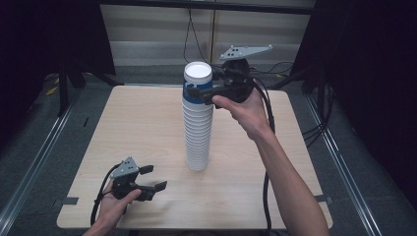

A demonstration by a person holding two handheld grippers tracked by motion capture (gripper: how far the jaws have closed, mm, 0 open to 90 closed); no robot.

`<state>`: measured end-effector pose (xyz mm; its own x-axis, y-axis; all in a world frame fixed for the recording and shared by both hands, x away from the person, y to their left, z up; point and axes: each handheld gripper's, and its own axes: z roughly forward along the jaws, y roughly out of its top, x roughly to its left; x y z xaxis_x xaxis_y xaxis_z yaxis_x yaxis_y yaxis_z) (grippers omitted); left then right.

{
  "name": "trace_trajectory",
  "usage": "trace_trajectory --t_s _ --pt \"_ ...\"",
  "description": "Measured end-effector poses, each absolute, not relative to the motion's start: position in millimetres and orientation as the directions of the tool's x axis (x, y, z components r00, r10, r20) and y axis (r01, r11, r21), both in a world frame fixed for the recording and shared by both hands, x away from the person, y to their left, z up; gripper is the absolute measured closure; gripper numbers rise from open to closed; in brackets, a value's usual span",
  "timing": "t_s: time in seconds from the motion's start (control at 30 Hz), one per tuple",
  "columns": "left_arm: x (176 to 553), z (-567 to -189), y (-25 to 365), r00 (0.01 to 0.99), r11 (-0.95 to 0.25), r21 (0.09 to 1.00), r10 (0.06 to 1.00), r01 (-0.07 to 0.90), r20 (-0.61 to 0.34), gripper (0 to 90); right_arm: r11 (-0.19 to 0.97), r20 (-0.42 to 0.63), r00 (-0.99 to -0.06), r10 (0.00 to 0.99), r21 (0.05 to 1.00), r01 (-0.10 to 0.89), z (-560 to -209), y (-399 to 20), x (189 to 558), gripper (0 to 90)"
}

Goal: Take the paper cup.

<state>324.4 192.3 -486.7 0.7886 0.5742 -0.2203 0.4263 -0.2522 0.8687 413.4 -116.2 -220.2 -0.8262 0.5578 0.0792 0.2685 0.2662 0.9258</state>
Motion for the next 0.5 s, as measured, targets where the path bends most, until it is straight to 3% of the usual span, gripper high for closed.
trace_trajectory --t_s 0.5 --pt "324.4 -486.8 192.2 0.788 -0.252 0.868 0.574 0.428 -0.222 17.4 0.311 0.077 -0.835 0.545 0.906 0.286 -216.7 -109.6 420.4 23.4"
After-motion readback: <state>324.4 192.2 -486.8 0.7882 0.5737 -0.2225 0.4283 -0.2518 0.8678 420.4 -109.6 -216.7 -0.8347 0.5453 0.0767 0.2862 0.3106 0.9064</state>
